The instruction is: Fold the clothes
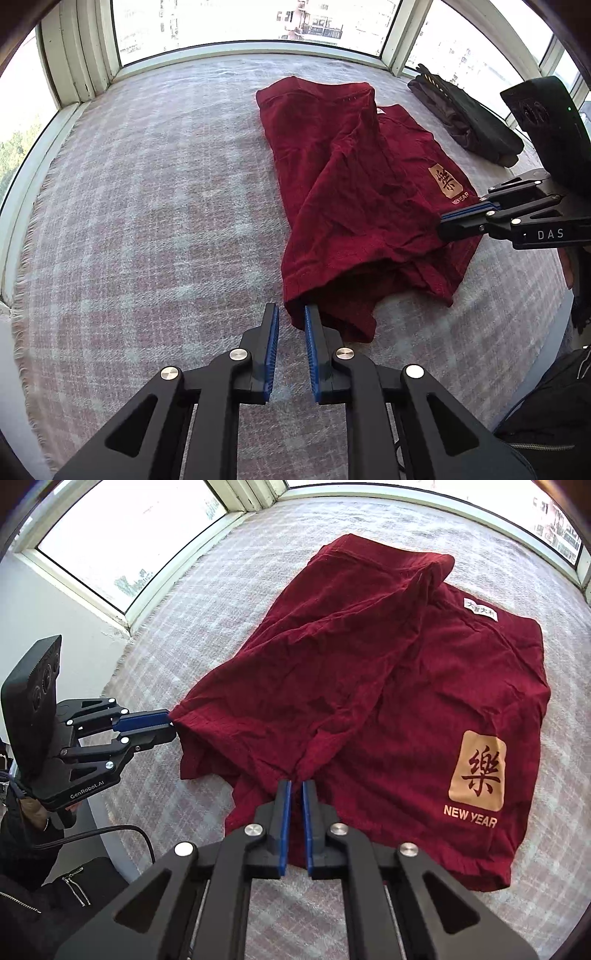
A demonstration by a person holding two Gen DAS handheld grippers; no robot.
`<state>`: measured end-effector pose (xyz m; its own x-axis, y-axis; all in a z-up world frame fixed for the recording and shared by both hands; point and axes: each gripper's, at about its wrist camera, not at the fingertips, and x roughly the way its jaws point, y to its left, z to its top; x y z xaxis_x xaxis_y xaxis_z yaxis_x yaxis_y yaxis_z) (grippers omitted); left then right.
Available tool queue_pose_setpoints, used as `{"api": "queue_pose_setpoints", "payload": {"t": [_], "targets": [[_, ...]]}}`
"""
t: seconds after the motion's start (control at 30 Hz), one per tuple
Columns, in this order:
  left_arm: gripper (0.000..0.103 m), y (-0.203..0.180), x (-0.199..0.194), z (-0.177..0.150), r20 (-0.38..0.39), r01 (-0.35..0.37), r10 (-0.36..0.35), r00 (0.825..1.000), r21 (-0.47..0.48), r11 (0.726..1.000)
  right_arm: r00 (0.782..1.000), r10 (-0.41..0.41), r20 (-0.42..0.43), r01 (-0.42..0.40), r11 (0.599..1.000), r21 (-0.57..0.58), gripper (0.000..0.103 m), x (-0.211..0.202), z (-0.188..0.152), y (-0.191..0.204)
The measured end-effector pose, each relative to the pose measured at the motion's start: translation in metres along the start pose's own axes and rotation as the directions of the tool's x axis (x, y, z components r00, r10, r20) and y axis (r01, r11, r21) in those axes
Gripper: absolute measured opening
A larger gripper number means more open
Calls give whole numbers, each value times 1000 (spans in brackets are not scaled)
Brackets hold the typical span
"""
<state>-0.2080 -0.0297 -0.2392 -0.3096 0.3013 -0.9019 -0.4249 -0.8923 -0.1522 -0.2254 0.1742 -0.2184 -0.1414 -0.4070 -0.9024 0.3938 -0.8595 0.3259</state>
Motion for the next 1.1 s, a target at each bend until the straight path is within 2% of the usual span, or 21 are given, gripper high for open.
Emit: {"api": "queue_pose_setpoints", "payload": {"t": [0.17, 0.33, 0.37, 0.43, 0.5, 0.57, 0.67, 0.7, 0.83, 0.97, 1.1], "targets": [[14, -9, -4, 3, 12, 33, -34, 999, 39, 999, 999, -40, 4, 40, 999, 8, 6, -18, -3, -3], [14, -19, -20, -4, -18, 121, -120, 993, 86, 989, 992, -110, -64, 112, 993, 33, 6, -9, -11, -15], [14, -18, -22, 1, -7, 120, -120, 993, 85, 989, 988, -126, -86, 129, 991, 28, 6, -4, -12, -15], [14, -18, -23, 13, 23, 104, -107, 994, 86, 991, 987, -106, -121, 111, 993, 41, 6, 2, -13, -16], [14, -18, -21, 26, 58, 107, -112, 992, 81, 991, 989, -109, -97, 113, 993, 39, 7, -5, -12, -13], [14, -16, -15, 35, 72, 108, -113, 991, 70, 992, 993, -110, -34, 111, 994, 22, 7, -21, -4, -8], [14, -15, 4, 36, 13, 121, -122, 992, 72, 990, 999, -28, 23, 28, 1000, -13, 15, -28, 14, 8], [14, -17, 11, 34, -14, 136, -135, 991, 84, 987, 999, -22, 28, 23, 999, -38, 15, -23, 16, 12], [14, -27, 23, 14, -103, 233, -225, 969, 81, 969, 999, -10, -31, 7, 994, -113, 15, 15, 23, 24], [14, -22, 4, 3, -90, 223, -217, 972, 67, 972, 993, -46, -110, 33, 992, -120, 15, 27, 7, 10], [16, -9, -8, 30, -11, 173, -173, 985, 63, 983, 992, -53, -114, 45, 997, -69, 15, 16, 7, -1]]}}
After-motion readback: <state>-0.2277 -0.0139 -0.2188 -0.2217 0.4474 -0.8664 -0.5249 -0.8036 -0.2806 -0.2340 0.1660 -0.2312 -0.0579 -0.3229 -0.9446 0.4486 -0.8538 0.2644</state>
